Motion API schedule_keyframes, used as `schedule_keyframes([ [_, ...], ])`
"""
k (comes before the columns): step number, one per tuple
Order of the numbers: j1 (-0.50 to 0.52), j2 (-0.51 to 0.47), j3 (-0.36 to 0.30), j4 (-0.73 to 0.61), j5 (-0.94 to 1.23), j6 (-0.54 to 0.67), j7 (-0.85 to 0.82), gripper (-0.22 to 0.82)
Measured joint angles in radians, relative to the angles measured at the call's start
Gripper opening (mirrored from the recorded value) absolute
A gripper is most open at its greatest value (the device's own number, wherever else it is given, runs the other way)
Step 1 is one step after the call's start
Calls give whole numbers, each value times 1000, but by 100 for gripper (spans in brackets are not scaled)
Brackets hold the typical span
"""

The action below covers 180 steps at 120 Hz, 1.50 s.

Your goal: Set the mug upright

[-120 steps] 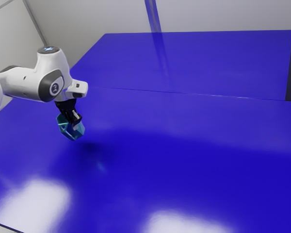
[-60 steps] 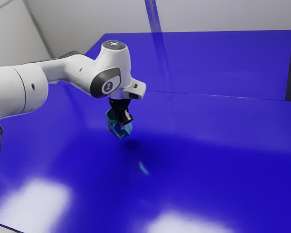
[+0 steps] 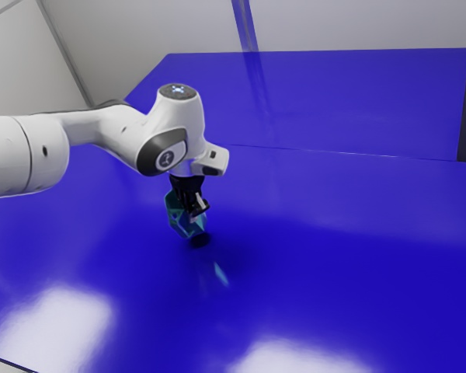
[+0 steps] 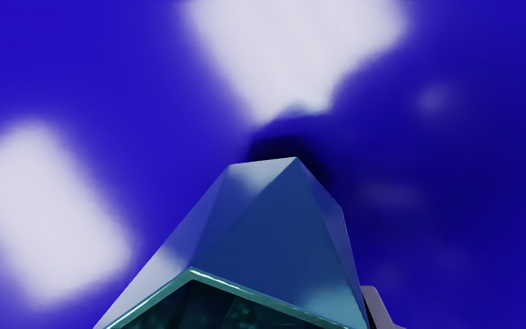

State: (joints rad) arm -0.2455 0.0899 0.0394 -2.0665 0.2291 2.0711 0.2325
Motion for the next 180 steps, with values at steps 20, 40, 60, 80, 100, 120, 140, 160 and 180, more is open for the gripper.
schedule_keyframes([
  [20,3,1,0,-24,1,25,-16,-18],
  [40,14,-6,5,-45,-1,41,-27,-18],
  [60,15,-8,8,-64,-4,47,-36,-18],
  [80,14,-8,8,-66,-5,50,-44,-18],
  [100,15,-8,8,-67,-12,50,-46,-10],
  [120,15,-8,8,-74,-17,58,-44,1],
  [140,15,-8,8,-75,-19,66,-42,13],
  [160,15,-10,8,-75,-20,72,-40,22],
  [180,16,-22,8,-73,-23,74,-39,28],
])
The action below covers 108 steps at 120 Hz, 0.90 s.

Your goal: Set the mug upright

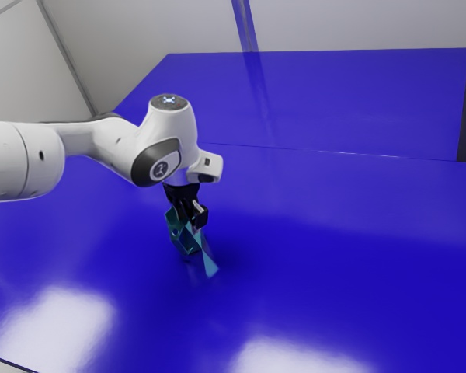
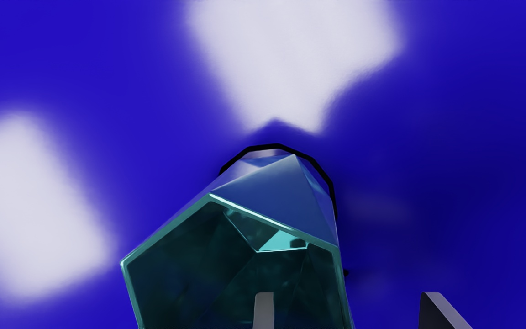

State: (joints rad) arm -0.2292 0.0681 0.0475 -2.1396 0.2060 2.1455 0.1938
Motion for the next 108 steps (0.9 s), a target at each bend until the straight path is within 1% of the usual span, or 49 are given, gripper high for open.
schedule_keyframes([
  [17,4,-25,0,2,-5,1,1,31],
  [51,15,-139,0,6,-45,-14,3,34],
  [63,19,-153,0,80,-72,-54,3,36],
  [71,17,-128,4,177,-96,-109,3,39],
  [87,40,-28,10,364,-134,-248,3,49],
  [108,71,25,55,480,-190,-408,2,55],
])
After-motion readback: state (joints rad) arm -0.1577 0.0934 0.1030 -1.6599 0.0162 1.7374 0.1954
